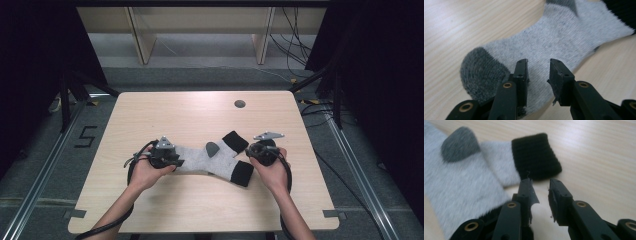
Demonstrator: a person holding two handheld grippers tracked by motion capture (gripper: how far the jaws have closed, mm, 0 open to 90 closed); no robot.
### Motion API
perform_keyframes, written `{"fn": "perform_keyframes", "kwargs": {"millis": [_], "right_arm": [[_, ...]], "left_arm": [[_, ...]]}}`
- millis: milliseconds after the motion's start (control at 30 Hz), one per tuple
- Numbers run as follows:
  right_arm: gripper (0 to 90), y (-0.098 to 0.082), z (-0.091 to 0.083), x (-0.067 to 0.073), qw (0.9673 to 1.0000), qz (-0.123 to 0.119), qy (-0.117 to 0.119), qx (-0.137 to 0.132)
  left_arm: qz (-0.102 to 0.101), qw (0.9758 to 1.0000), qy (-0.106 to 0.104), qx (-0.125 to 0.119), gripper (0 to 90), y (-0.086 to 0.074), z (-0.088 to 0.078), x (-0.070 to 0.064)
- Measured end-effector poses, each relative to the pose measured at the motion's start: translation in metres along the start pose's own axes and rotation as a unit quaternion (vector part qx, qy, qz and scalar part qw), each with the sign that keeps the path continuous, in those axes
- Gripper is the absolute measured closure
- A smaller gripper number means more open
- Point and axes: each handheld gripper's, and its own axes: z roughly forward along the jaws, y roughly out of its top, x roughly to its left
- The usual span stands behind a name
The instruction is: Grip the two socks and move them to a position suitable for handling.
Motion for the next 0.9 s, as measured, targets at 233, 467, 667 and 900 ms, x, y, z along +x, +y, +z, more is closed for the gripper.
{"fn": "perform_keyframes", "kwargs": {"millis": [233,467,667,900], "right_arm": [[67.1,0.020,0.038,0.006,0.9989,-0.033,-0.019,0.028],[67.5,0.014,0.051,0.008,0.9965,-0.045,-0.042,0.056],[63.9,0.016,0.046,0.006,0.9975,-0.036,-0.042,0.044],[58.4,0.043,0.044,0.006,0.9978,-0.044,-0.049,0.001]], "left_arm": [[-0.008,0.9999,0.008,0.001,66.3,-0.002,0.008,0.005],[-0.013,0.9998,0.012,0.001,66.3,-0.001,0.012,0.009],[-0.013,0.9998,0.017,0.001,66.2,0.002,0.015,0.011],[-0.018,0.9997,0.014,-0.003,66.3,0.000,0.015,0.012]]}}
